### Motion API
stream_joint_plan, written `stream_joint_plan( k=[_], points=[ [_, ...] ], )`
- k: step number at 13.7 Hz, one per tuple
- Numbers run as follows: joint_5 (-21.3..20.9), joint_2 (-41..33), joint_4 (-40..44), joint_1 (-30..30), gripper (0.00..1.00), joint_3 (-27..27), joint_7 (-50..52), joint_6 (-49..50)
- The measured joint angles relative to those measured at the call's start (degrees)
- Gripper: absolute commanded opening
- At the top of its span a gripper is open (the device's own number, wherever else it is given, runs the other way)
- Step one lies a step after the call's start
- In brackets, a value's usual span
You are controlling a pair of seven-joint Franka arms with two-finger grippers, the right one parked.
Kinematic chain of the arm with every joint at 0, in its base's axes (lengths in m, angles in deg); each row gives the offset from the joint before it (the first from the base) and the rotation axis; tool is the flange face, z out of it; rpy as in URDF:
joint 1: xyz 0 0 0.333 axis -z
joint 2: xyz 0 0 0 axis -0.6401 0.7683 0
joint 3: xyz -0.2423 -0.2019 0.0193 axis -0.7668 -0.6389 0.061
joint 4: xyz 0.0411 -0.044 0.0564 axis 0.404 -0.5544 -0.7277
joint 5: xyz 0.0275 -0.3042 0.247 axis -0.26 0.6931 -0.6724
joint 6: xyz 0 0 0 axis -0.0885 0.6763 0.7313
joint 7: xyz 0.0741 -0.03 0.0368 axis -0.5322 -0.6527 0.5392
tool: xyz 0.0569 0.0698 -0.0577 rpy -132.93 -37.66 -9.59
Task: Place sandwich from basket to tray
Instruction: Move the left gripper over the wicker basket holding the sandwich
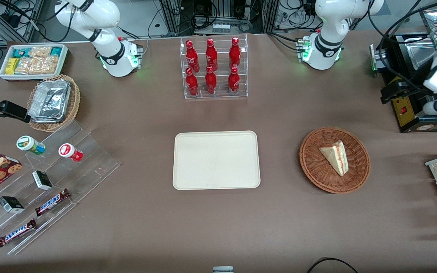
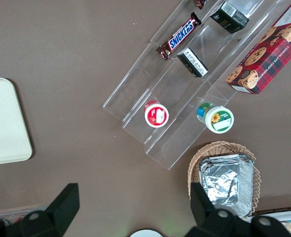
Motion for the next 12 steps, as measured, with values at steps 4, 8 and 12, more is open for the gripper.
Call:
stream_joint_plan(
  k=[4, 8, 12],
  points=[
    [0.1, 0.1, -1.8, 0.0, 1.0, 0.2, 0.0, -0.3],
    [0.1, 0.0, -13.1, 0.0, 1.0, 0.2, 0.4, -12.0],
    [0.1, -0.1, -24.5, 0.0, 1.0, 0.3, 8.3, -26.9]
  ],
)
